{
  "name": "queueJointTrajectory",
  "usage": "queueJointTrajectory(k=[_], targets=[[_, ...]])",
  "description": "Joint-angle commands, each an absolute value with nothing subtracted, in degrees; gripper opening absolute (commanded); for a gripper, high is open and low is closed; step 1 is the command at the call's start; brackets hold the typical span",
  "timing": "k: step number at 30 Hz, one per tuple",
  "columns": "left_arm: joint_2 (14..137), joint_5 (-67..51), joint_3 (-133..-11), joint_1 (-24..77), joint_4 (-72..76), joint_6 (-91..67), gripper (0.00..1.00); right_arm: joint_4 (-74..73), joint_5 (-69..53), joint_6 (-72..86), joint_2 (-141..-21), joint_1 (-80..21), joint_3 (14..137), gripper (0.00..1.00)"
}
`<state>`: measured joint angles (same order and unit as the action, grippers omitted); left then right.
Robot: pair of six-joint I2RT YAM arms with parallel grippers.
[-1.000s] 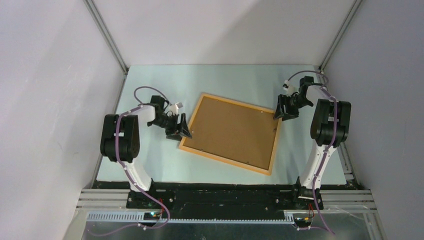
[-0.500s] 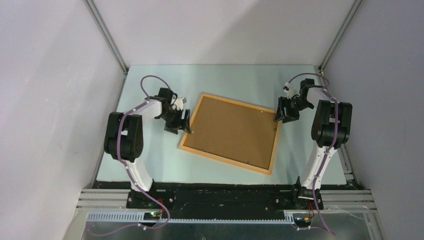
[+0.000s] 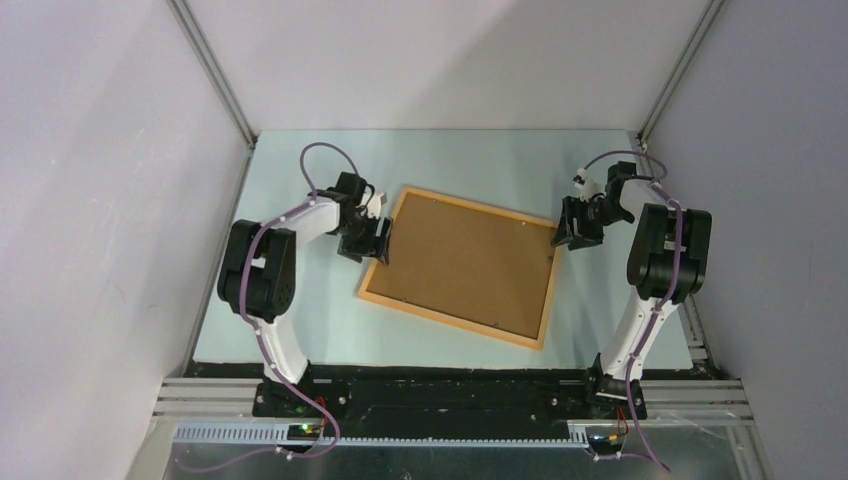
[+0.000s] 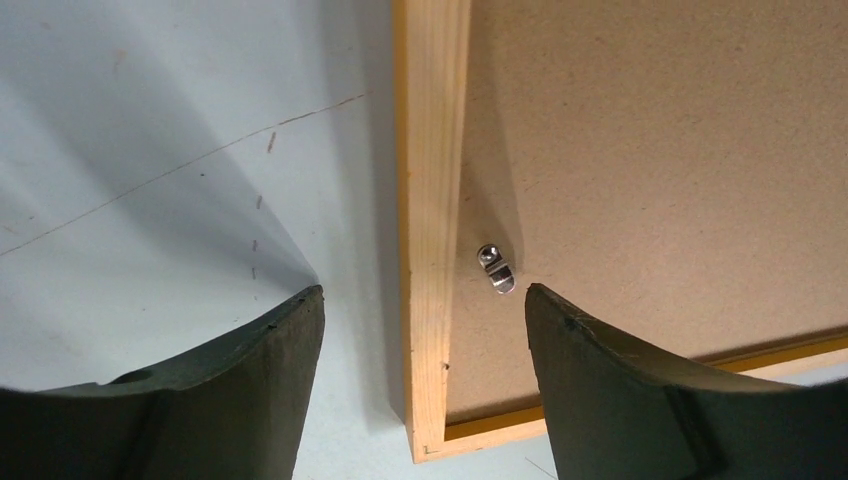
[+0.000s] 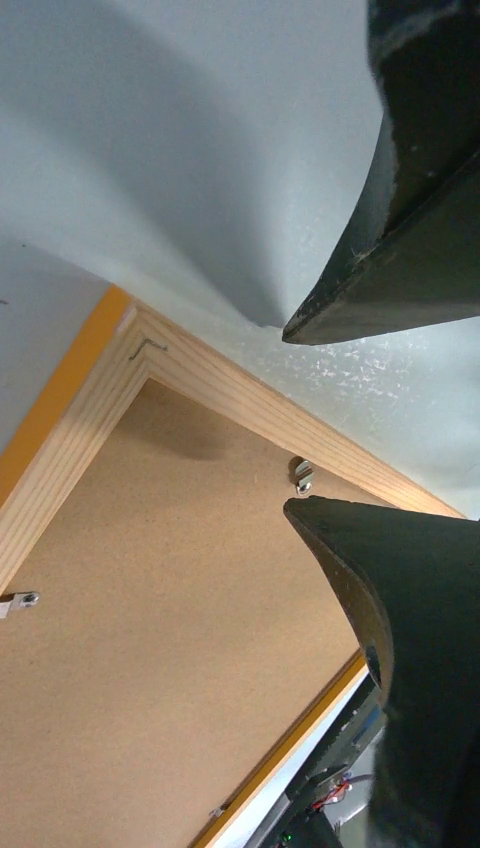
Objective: Put the photo into the frame
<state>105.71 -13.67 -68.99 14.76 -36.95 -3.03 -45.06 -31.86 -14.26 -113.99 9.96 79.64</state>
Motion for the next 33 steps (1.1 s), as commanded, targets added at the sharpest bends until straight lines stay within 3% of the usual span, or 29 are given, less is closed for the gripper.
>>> queueJointTrajectory(k=[1, 33], targets=[[106.3, -11.6, -68.7, 17.1, -34.6, -4.5, 0.78, -44.4, -33.4, -13.6, -110.8, 10.6, 79.1, 0.62], [105.6, -11.3, -67.1, 18.5, -32.7, -2.5, 0.39, -44.1, -37.9, -12.9, -110.8, 12.9, 77.1, 0.61]])
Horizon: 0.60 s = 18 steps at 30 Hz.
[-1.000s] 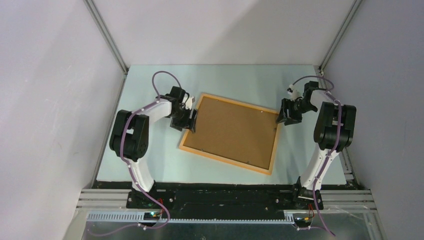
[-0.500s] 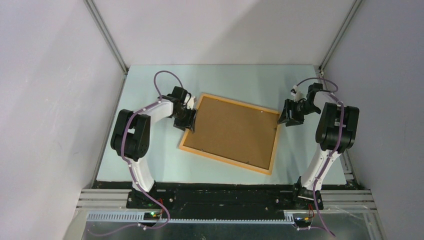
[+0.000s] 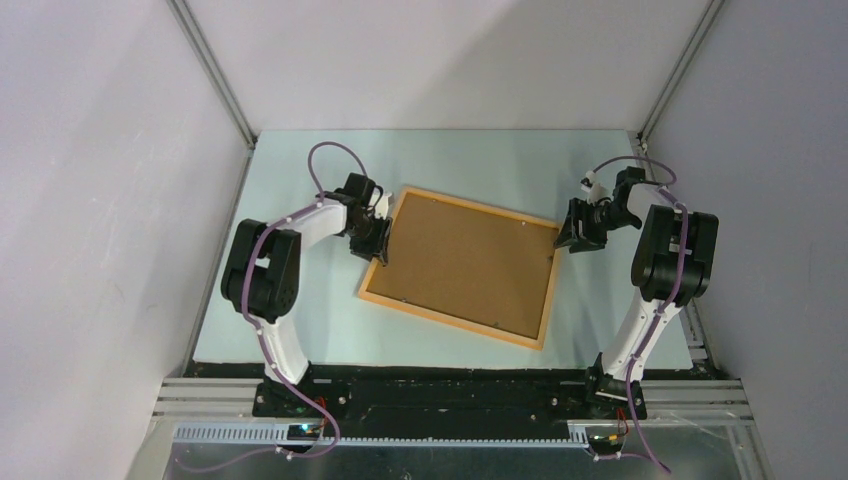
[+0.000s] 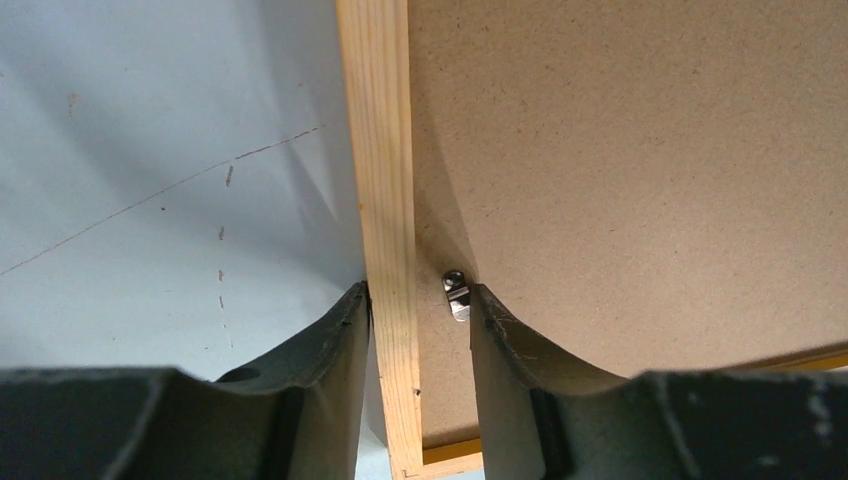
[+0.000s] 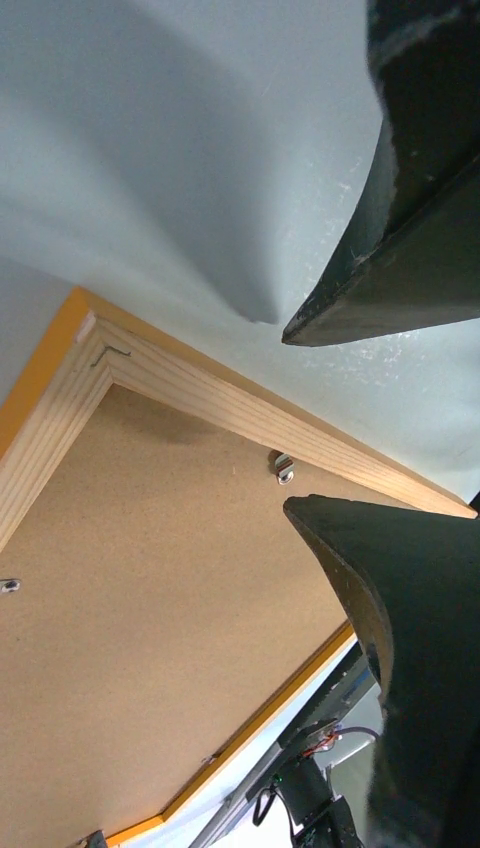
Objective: Put the photo into the frame
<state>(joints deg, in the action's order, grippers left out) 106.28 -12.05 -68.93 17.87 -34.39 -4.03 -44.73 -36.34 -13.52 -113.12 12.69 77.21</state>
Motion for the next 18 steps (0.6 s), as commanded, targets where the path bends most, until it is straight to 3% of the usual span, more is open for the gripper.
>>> queueJointTrajectory(k=[1, 18], targets=[[105.5, -11.4, -66.9, 18.5, -32.6, -2.5, 0.39, -44.1, -38.0, -12.9, -110.8, 12.9, 77.0, 0.6], [103.5, -12.5, -65.9, 18.5, -32.7, -1.1, 0.29, -44.0, -38.7, -13.0, -110.3, 13.3, 76.6, 0.6]])
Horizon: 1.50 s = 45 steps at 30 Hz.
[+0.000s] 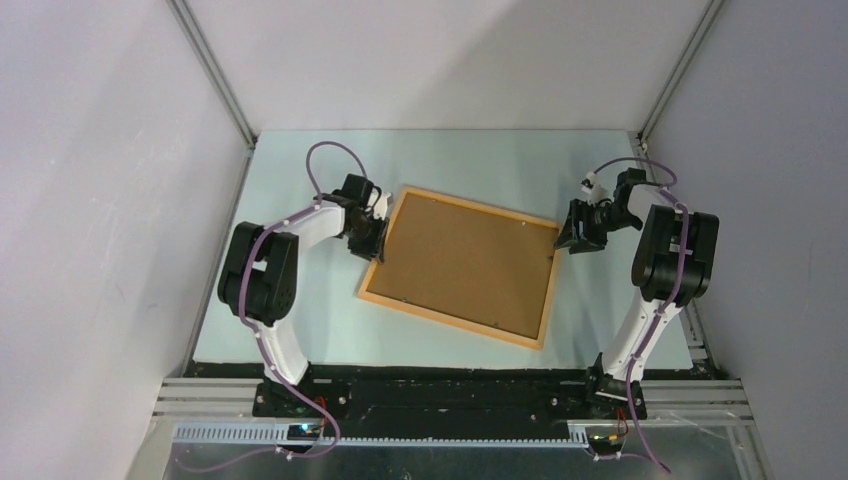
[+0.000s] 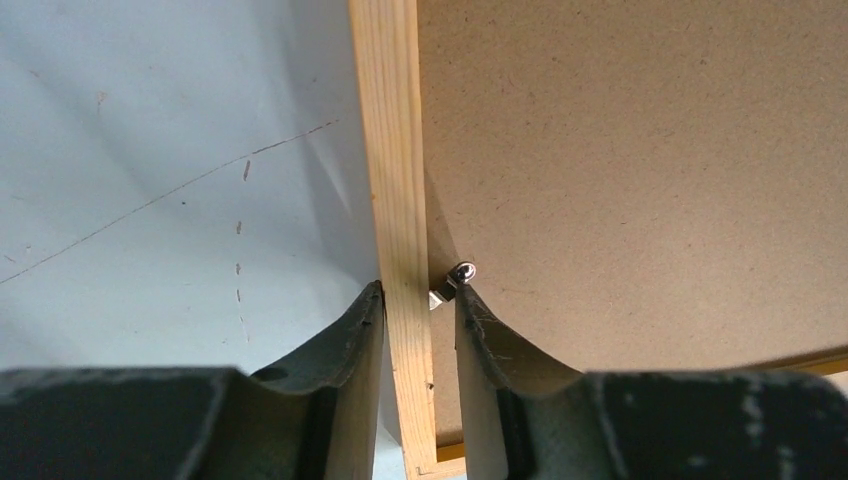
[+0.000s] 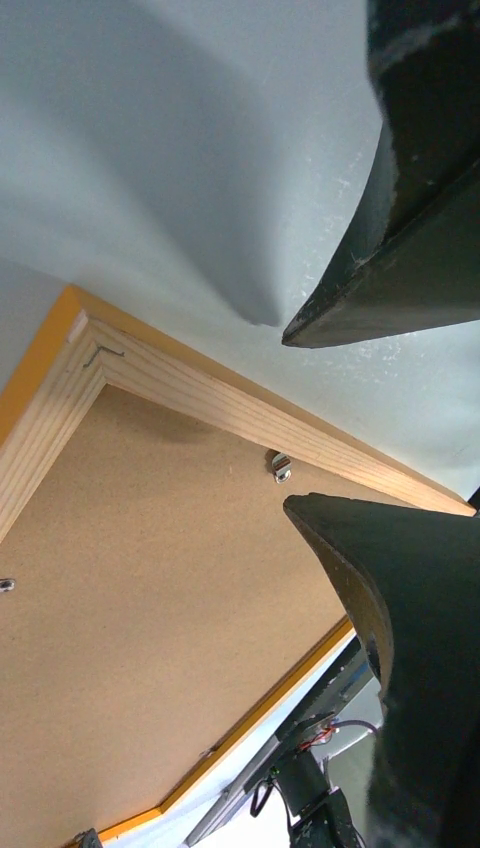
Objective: Put the photo into the frame
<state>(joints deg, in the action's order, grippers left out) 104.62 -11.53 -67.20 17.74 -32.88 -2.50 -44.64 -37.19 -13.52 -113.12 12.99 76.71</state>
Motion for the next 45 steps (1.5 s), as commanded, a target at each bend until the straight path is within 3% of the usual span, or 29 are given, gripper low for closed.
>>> queueJointTrajectory(k=[1, 18, 19, 26, 30, 42, 45], targets=[[103.6, -12.6, -65.9, 18.5, -32.7, -1.1, 0.29, -44.0, -38.7, -13.0, -110.3, 13.3, 76.6, 0.6], [103.5, -12.9, -65.8, 18.5, -32.6, -1.0, 0.23, -44.6, -38.9, -13.4, -109.2, 13.4, 76.1, 0.6], [103.4, -13.0, -65.7, 18.4, -32.7, -1.0, 0.24, -44.7, -38.8, -13.4, -109.0, 13.4, 76.1, 0.6], [102.0, -14.0, -65.8, 18.2, -32.6, -0.9, 0.58, -45.2, -37.8, -14.1, -105.2, 13.0, 73.0, 0.61], [101.4, -15.1, -66.0, 18.1, -32.7, -0.8, 0.68, -44.5, -35.9, -14.2, -101.5, 11.7, 68.2, 0.61], [101.4, -18.3, -65.7, 17.4, -32.7, -0.1, 0.76, -40.4, -25.5, -12.5, -101.0, 4.0, 61.7, 0.6], [101.2, -20.0, -65.4, 17.1, -33.0, 1.6, 0.76, -39.8, -24.5, -12.2, -102.2, 3.4, 62.1, 0.55]])
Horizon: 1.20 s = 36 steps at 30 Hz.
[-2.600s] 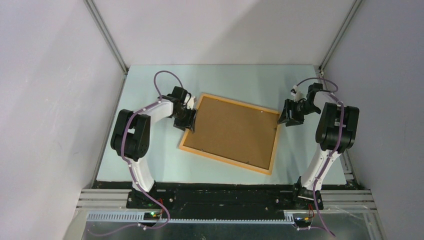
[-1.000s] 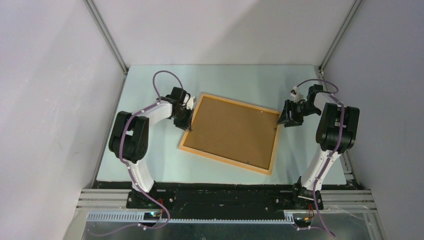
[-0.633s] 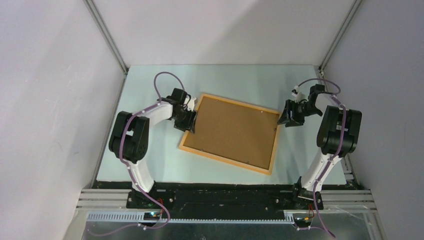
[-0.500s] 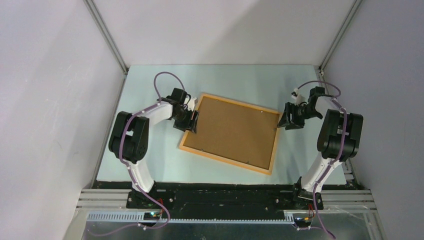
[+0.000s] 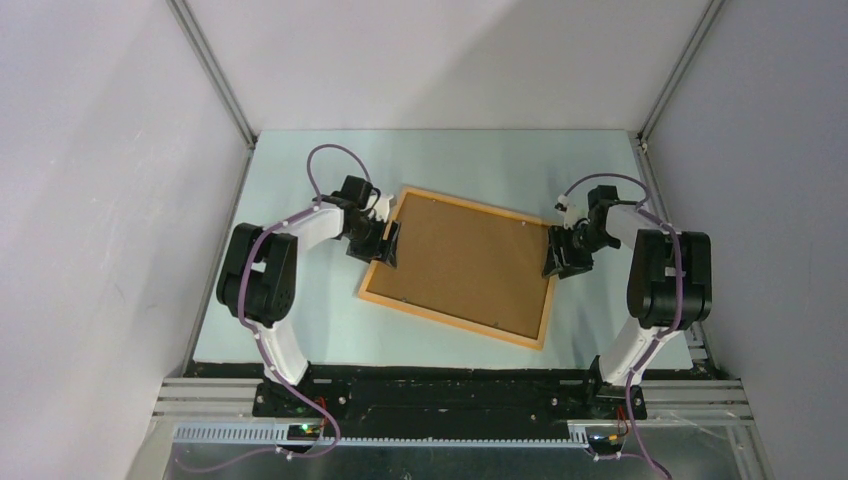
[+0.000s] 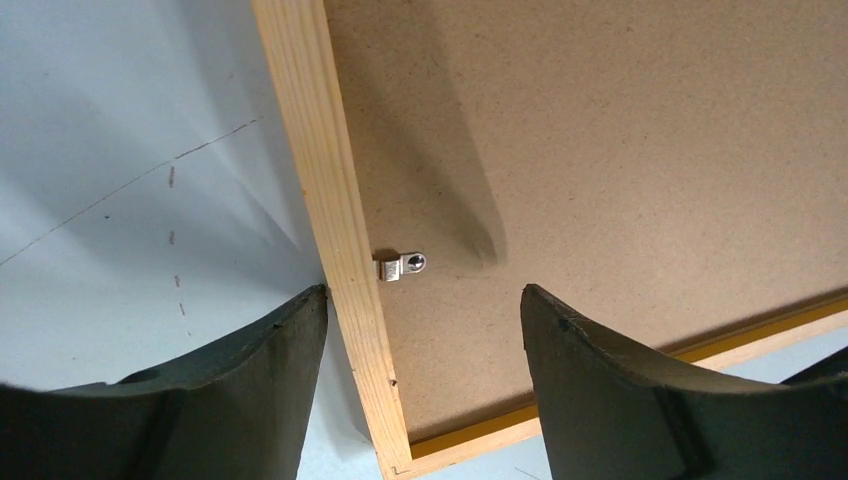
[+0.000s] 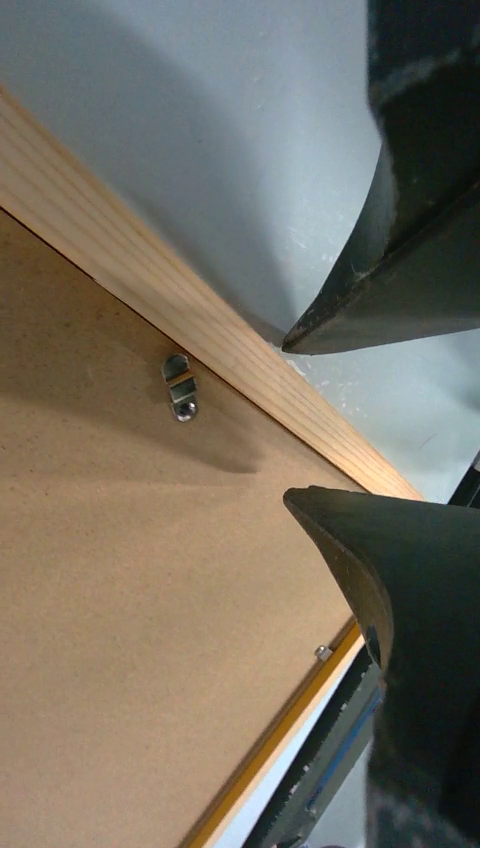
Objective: Put the photo into the frame
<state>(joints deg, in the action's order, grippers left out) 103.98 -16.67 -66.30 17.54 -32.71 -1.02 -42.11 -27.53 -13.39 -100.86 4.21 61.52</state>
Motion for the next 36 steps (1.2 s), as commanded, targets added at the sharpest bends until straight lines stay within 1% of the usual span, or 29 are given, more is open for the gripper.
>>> queueJointTrajectory(k=[1, 4, 9, 15, 19, 24, 27, 28, 29, 30, 31, 32, 34, 36], targets=[[101.1, -20.9, -65.2, 16.9, -33.1, 1.8, 0.76, -39.6, -24.2, -12.1, -102.4, 3.3, 62.5, 0.51], [100.7, -22.6, -64.7, 16.7, -33.4, 2.8, 0.76, -39.2, -23.3, -11.8, -103.1, 3.0, 63.1, 0.44], [99.9, -26.0, -63.6, 16.4, -34.6, 4.5, 0.75, -38.8, -21.7, -12.1, -104.0, 2.6, 64.5, 0.28], [100.6, -31.5, -62.7, 16.4, -36.9, 8.2, 0.74, -38.8, -21.3, -13.6, -104.6, 3.0, 66.9, 0.15], [101.1, -35.4, -61.7, 16.4, -38.5, 10.6, 0.74, -40.2, -23.6, -15.7, -106.2, 3.7, 70.3, 0.11], [99.9, -38.9, -60.1, 16.4, -40.7, 13.9, 0.73, -41.9, -26.3, -19.4, -109.0, 4.9, 74.7, 0.11], [99.3, -40.9, -59.6, 16.5, -41.7, 15.9, 0.73, -42.1, -26.5, -20.5, -110.1, 5.4, 76.8, 0.15], [99.0, -41.2, -59.5, 16.5, -42.1, 16.2, 0.74, -42.1, -26.8, -20.3, -110.4, 5.6, 77.1, 0.21], [98.8, -41.2, -59.6, 16.4, -42.3, 16.3, 0.74, -42.0, -27.3, -19.6, -110.5, 5.9, 77.4, 0.25], [98.6, -40.7, -59.8, 16.5, -42.4, 15.9, 0.74, -41.9, -27.7, -19.3, -110.4, 6.1, 77.5, 0.33], [98.2, -40.2, -59.9, 16.5, -42.4, 15.6, 0.74, -41.6, -28.2, -18.4, -110.3, 6.4, 77.5, 0.37], [98.1, -38.7, -60.4, 16.5, -42.3, 14.9, 0.74, -41.5, -28.3, -17.8, -110.1, 6.6, 77.5, 0.46], [98.0, -35.4, -61.6, 16.4, -42.3, 13.5, 0.74, -41.1, -28.5, -15.5, -109.7, 7.1, 77.5, 0.53], [98.3, -32.1, -62.8, 16.4, -42.0, 12.1, 0.74, -40.7, -28.5, -13.5, -109.5, 7.4, 77.5, 0.58]])
